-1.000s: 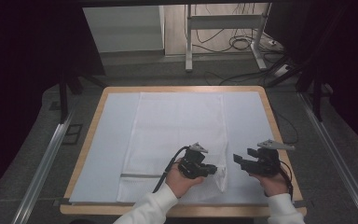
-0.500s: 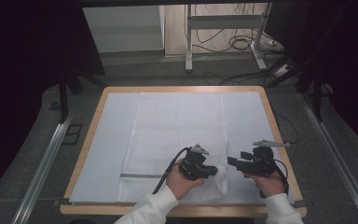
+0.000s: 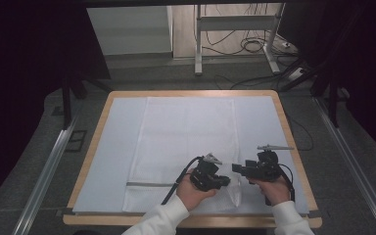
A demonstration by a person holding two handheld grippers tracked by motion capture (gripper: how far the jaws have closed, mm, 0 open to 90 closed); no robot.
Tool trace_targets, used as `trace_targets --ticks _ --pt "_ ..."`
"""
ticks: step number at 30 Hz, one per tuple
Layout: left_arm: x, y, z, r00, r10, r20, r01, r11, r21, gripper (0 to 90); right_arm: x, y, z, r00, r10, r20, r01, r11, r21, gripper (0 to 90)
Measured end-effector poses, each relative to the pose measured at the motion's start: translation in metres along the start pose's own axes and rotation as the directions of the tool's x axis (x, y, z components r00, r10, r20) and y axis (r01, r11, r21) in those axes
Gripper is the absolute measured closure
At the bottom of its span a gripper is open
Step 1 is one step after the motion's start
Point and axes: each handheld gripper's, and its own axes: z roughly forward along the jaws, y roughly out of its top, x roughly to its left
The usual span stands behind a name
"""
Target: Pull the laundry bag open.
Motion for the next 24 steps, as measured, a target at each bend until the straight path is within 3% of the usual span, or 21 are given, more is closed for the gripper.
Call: trace_targets --ticks 9,21,24 --pt "0.001 0.0 -0.002 1.0 -0.001 0.002 0.001 1.0 -0.004 86.9 0.002 0.0 0.014 0.999 0.042 -0.015 -0.042 0.998 0.037 30.2" --pt "0.0 0.0 -0.002 1.0 0.002 0.0 -0.002 0.9999 -0.01 86.9 0.013 0.002 0.033 0.9983 0.036 -0.047 -0.032 0.995 0.091 36.4" --pt "-0.001 0.0 -0.002 1.0 0.004 0.001 -0.004 0.9999 -0.009 86.9 0.013 0.003 0.035 0.9975 0.043 -0.056 -0.037 0.994 0.101 41.8"
